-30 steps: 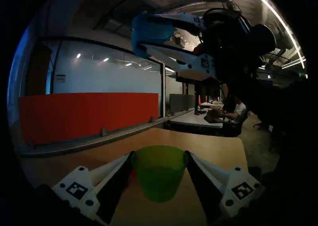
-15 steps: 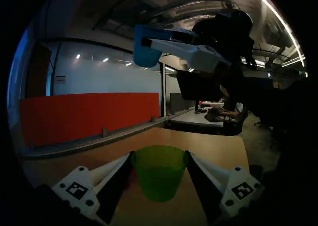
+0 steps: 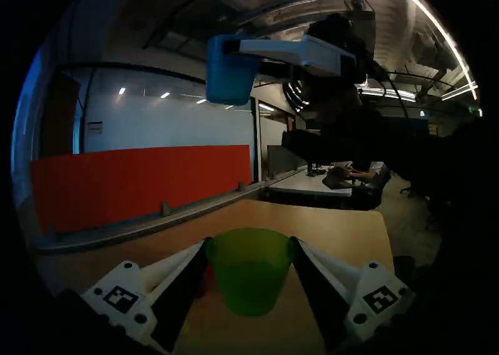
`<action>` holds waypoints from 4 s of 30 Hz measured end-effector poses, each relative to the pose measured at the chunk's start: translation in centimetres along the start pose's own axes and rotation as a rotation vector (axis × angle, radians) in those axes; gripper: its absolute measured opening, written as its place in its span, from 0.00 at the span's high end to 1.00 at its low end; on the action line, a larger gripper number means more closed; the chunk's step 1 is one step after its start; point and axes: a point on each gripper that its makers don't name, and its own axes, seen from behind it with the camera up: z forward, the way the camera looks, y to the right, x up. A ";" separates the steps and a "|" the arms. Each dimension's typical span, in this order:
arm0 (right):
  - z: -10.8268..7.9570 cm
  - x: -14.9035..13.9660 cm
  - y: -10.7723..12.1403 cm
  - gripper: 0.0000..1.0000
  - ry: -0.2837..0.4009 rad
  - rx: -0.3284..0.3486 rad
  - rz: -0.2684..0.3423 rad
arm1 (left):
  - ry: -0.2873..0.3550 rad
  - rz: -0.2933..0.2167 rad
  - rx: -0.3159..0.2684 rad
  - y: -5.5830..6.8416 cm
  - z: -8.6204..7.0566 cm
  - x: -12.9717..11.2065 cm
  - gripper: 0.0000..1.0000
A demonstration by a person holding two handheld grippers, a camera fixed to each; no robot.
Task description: Pour water
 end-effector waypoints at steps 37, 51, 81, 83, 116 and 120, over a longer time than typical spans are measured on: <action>-3.8 -2.8 3.9 0.09 -0.066 -0.082 0.130 | -0.002 0.012 0.028 -0.8 -0.8 0.1 0.10; -7.1 -4.4 5.8 0.09 -0.076 -0.143 0.124 | -0.010 0.015 0.062 -2.0 -1.9 0.3 0.10; -10.5 -8.4 5.7 0.09 -0.109 -0.152 0.170 | -0.038 0.030 0.087 -2.7 -3.0 0.7 0.10; -10.7 -9.0 5.6 0.09 -0.117 -0.149 0.172 | -0.045 0.032 0.085 -2.7 -3.0 0.5 0.10; -11.6 -17.3 2.9 0.08 -0.274 -0.058 0.180 | -0.161 0.040 0.063 -3.0 -2.2 -2.6 0.10; -11.6 -18.2 2.6 0.08 -0.299 -0.047 0.168 | -0.172 0.046 0.060 -3.0 -2.1 -3.0 0.10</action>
